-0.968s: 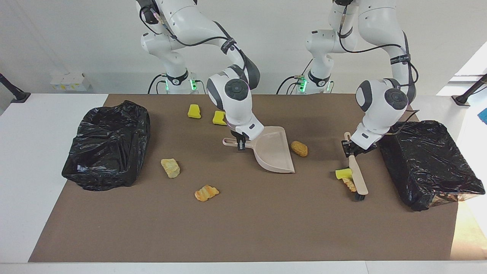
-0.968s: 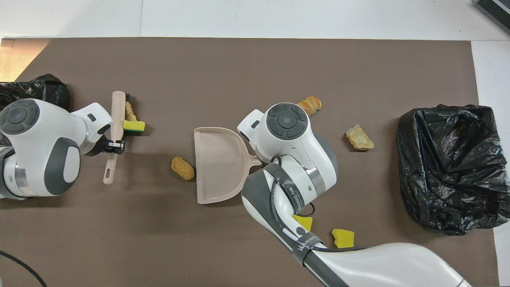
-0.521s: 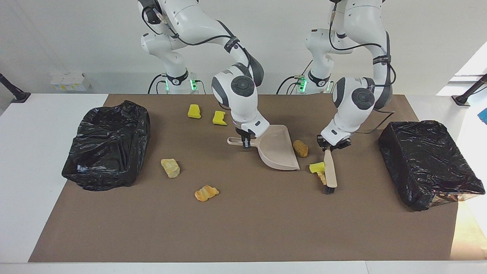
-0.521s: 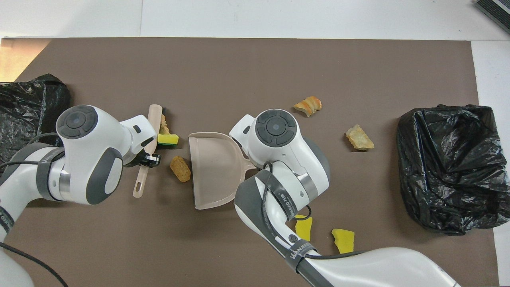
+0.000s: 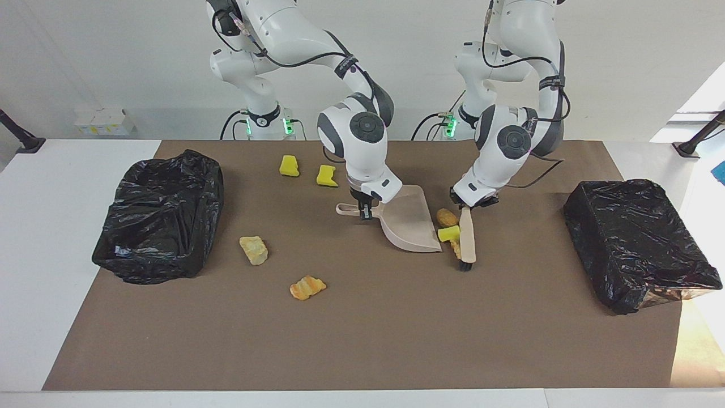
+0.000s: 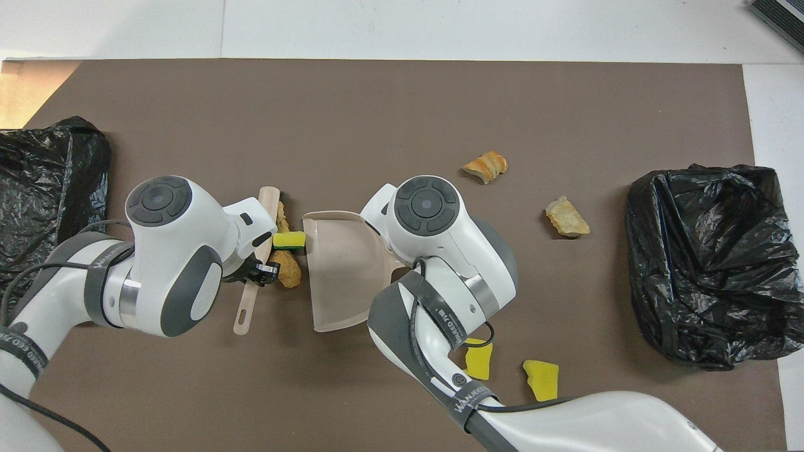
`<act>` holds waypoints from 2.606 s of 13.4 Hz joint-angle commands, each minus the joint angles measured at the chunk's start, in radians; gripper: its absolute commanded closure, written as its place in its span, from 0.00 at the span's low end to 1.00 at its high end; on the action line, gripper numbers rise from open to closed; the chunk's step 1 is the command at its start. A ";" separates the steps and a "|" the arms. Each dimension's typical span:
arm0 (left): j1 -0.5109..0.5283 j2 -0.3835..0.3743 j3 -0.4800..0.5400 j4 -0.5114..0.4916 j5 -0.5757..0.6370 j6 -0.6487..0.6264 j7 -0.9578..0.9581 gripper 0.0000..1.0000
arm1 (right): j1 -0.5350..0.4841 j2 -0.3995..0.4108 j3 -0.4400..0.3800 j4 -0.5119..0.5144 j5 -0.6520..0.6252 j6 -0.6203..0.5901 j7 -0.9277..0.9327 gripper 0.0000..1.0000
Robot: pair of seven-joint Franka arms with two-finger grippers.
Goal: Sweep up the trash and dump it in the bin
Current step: 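Sweep bread and sponge into the dustpan with the left gripper's brush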
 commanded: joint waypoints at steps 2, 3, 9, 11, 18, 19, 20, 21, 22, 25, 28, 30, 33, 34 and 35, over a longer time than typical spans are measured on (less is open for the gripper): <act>-0.115 -0.050 0.011 -0.064 -0.094 -0.013 -0.110 1.00 | -0.007 -0.003 0.007 0.005 -0.029 -0.028 0.008 1.00; -0.135 -0.050 0.010 -0.064 -0.134 -0.009 -0.123 1.00 | -0.005 -0.005 0.007 0.005 -0.031 -0.029 0.008 1.00; -0.191 -0.108 0.014 -0.049 -0.211 -0.024 -0.167 1.00 | 0.022 -0.012 0.008 0.003 -0.092 -0.028 0.014 1.00; -0.177 -0.139 0.023 -0.049 -0.211 -0.035 -0.223 1.00 | 0.021 -0.014 0.008 0.002 -0.094 -0.026 0.010 1.00; -0.180 -0.248 0.022 -0.128 -0.145 -0.171 -0.872 1.00 | 0.007 -0.035 0.010 -0.021 -0.091 -0.021 0.006 1.00; -0.180 -0.274 0.020 -0.165 -0.145 -0.170 -0.882 1.00 | 0.007 -0.035 0.010 -0.021 -0.091 -0.020 0.006 1.00; -0.180 -0.318 0.020 -0.232 -0.145 -0.162 -0.879 1.00 | 0.007 -0.035 0.008 -0.021 -0.089 -0.018 0.008 1.00; -0.186 -0.361 0.014 -0.304 -0.145 -0.126 -0.870 1.00 | 0.007 -0.035 0.010 -0.021 -0.087 -0.018 0.009 1.00; -0.218 -0.364 0.013 -0.346 -0.145 -0.057 -0.868 1.00 | 0.007 -0.035 0.008 -0.021 -0.087 -0.018 0.011 1.00; -0.293 -0.294 0.011 -0.361 -0.149 0.121 -0.812 1.00 | 0.009 -0.037 0.008 -0.023 -0.086 -0.018 0.017 1.00; -0.330 -0.233 0.010 -0.334 -0.194 0.252 -0.694 1.00 | 0.009 -0.037 0.010 -0.023 -0.087 -0.020 0.019 1.00; -0.336 -0.205 0.010 -0.296 -0.205 0.258 -0.583 1.00 | 0.009 -0.040 0.010 -0.023 -0.086 -0.021 0.019 1.00; -0.342 -0.151 0.010 -0.199 -0.205 0.244 -0.512 1.00 | -0.004 -0.049 0.008 -0.024 -0.083 -0.026 0.008 1.00; -0.342 -0.141 0.010 -0.178 -0.205 0.240 -0.520 1.00 | -0.010 -0.051 0.010 -0.027 -0.077 -0.023 0.011 1.00; -0.352 -0.139 0.011 -0.171 -0.205 0.231 -0.532 1.00 | -0.022 -0.051 0.010 -0.034 -0.075 -0.018 0.008 1.00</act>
